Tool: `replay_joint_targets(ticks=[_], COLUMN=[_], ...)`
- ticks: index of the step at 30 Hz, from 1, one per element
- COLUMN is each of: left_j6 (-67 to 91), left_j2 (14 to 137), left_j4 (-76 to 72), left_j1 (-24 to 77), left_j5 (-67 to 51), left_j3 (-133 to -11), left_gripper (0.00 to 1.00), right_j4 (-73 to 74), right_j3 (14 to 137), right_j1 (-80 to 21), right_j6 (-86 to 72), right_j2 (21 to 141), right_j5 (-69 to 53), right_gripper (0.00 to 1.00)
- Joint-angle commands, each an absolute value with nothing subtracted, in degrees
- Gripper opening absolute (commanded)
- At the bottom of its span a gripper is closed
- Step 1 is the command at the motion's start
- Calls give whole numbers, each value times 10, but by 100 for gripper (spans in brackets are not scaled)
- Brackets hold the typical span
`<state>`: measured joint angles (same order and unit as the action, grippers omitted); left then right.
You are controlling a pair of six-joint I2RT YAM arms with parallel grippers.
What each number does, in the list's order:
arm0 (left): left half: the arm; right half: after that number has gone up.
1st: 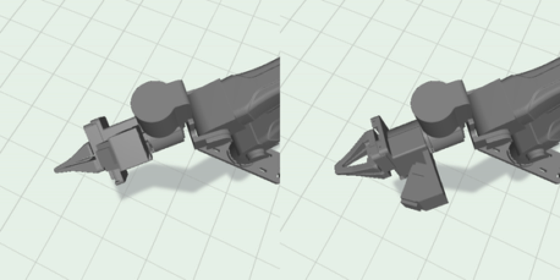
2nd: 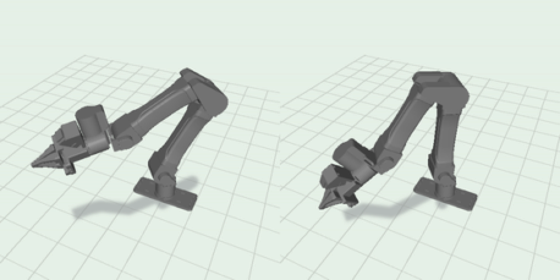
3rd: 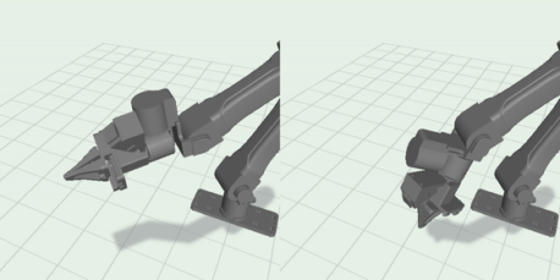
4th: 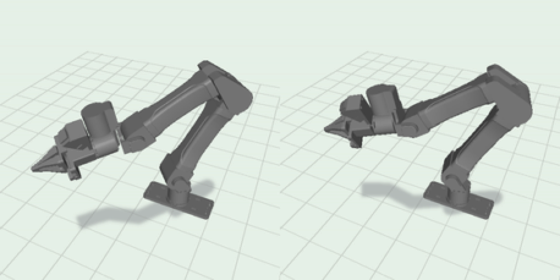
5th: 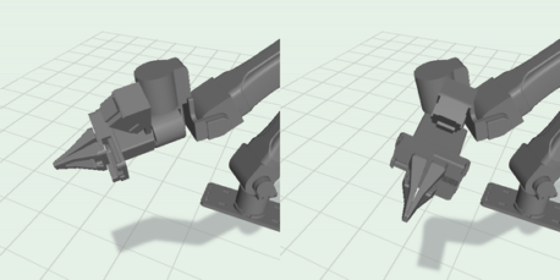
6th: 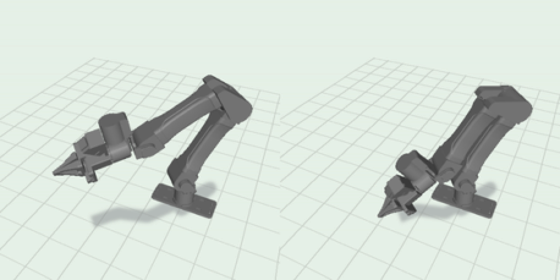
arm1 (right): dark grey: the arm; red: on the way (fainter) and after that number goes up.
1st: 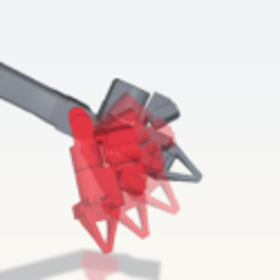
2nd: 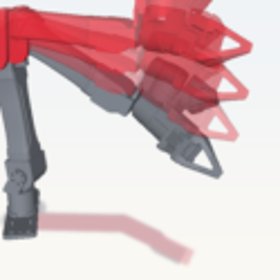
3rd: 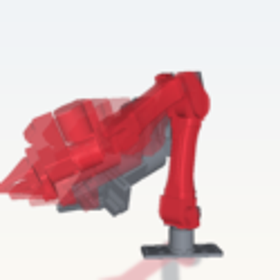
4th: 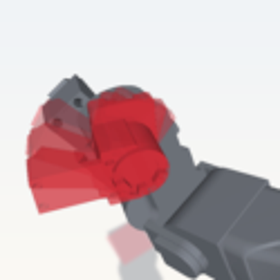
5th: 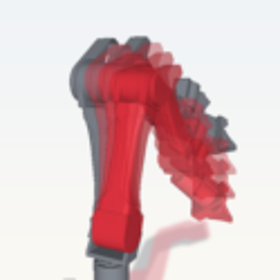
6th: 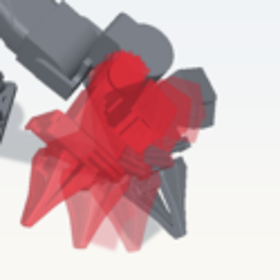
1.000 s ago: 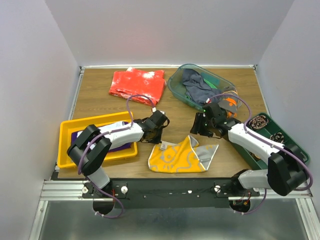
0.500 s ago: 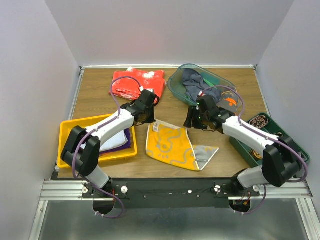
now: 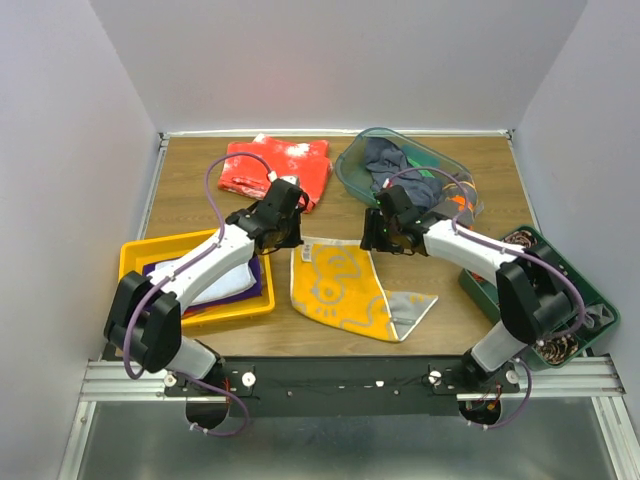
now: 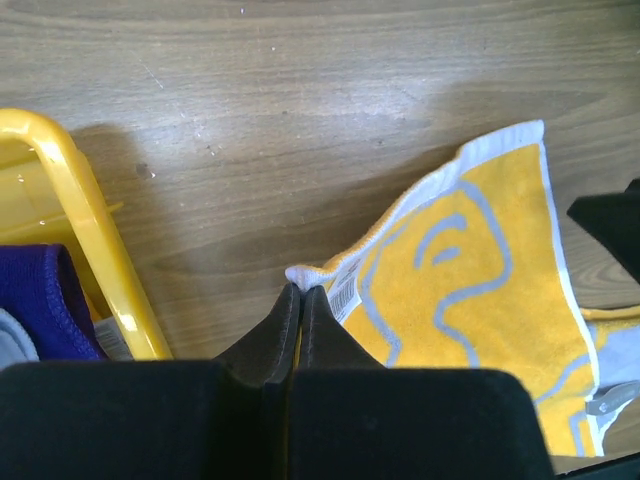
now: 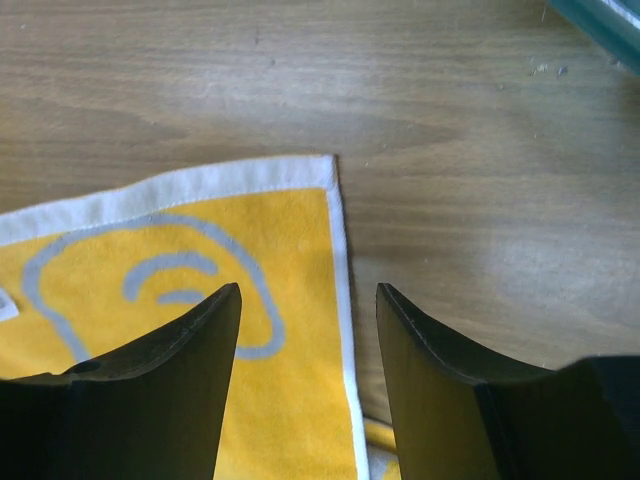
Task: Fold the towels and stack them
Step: Flatten out the towel at the center of the board.
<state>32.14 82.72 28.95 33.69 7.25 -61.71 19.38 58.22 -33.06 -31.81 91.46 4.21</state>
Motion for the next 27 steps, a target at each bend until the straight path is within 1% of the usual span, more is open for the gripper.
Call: replay_joint_targets(ticks=[1,8,15,22,23,25,26,27], left_j6=[307,299,301,304,303,304,303,303], left_j2=[852,873,882,887,886,886,888,888], left_j4=[296,287,279,273,272,272,272,271], left_j1=[333,330,323,323,323,323,323,323], left_j5=[57,51,42,39,39,37,37,37], left_j3=[-622,-623,-622,-621,-620,-619,-619,-619], left_gripper=[0,0,0,0,0,0,0,0], right_j4=[155,110,112,138,135,135,136,134], right_j3=[623,628,616,623,621,625,626,627], right_j1=[-335,-340,-372,-387,-387,-388,-389,-391], right_j6=[-293,-275,-282,-298,-296,-296,-295,-294], right_j2=[954,998,1034,1060,1064,1071,1073,1075], right_j5=[94,120,157,224,222,219,217,216], right_gripper=[63,56,53,52,42,36,30,27])
